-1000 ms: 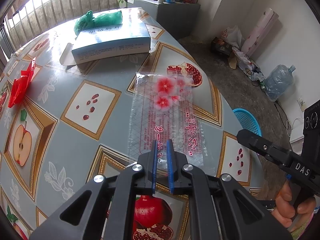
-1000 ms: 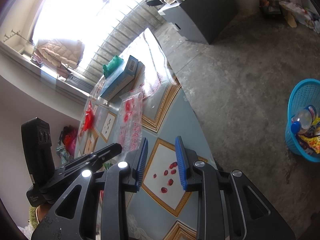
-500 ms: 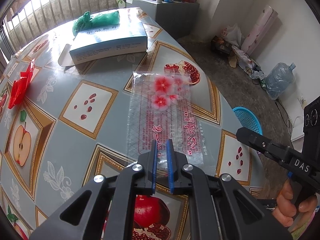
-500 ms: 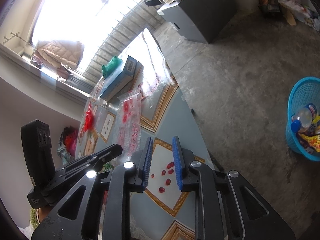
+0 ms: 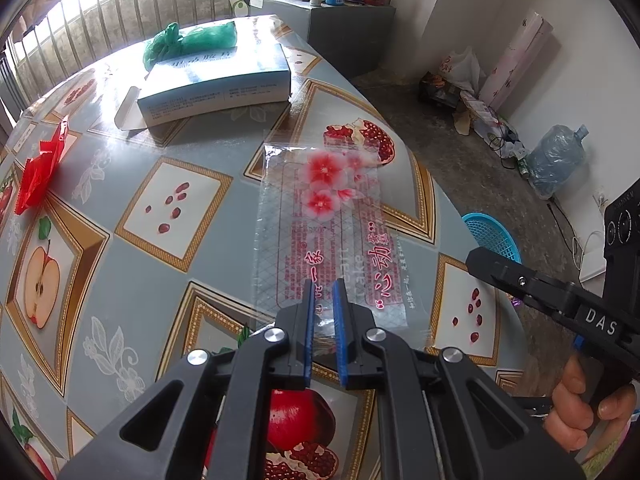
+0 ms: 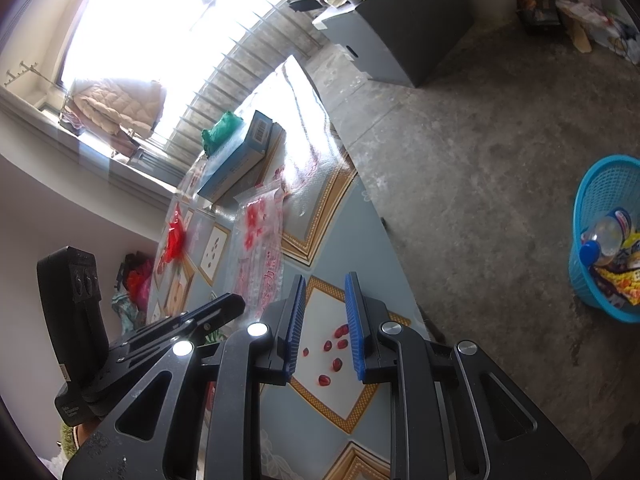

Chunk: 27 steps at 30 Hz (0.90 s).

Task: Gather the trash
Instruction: 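Close the right tool on the plastic bag beside the left tool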

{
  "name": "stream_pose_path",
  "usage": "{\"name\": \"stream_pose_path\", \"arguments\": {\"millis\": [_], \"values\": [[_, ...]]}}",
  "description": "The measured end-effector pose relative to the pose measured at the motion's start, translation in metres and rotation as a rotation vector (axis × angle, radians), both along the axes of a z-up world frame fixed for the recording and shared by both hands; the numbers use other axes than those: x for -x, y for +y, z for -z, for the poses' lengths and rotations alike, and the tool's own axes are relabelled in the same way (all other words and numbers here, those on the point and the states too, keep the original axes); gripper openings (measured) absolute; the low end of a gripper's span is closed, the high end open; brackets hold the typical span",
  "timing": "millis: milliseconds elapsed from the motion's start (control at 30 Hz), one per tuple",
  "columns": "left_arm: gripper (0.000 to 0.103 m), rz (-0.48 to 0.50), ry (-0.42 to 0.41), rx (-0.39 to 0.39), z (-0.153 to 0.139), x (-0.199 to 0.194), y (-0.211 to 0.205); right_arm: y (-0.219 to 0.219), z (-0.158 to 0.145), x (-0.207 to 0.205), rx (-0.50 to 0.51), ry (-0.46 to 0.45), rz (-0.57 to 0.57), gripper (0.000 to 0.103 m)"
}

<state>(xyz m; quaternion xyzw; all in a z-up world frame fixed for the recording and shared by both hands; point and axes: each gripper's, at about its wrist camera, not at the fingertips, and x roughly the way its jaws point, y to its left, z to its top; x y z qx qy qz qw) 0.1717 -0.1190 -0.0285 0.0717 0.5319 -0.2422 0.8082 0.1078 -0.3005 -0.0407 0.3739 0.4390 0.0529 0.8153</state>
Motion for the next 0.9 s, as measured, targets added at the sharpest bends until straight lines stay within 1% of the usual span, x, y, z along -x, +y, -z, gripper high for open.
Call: {"name": "stream_pose_path", "arguments": {"millis": [367, 900], "values": [[0.009, -0.007, 0.000, 0.002, 0.000, 0.001, 0.003, 0.003, 0.001, -0.002, 0.000, -0.001, -0.023, 0.020], [0.009, -0.028, 0.003, 0.010, -0.003, 0.000, 0.016, 0.021, 0.000, -0.019, -0.004, 0.007, -0.066, 0.020]]}}
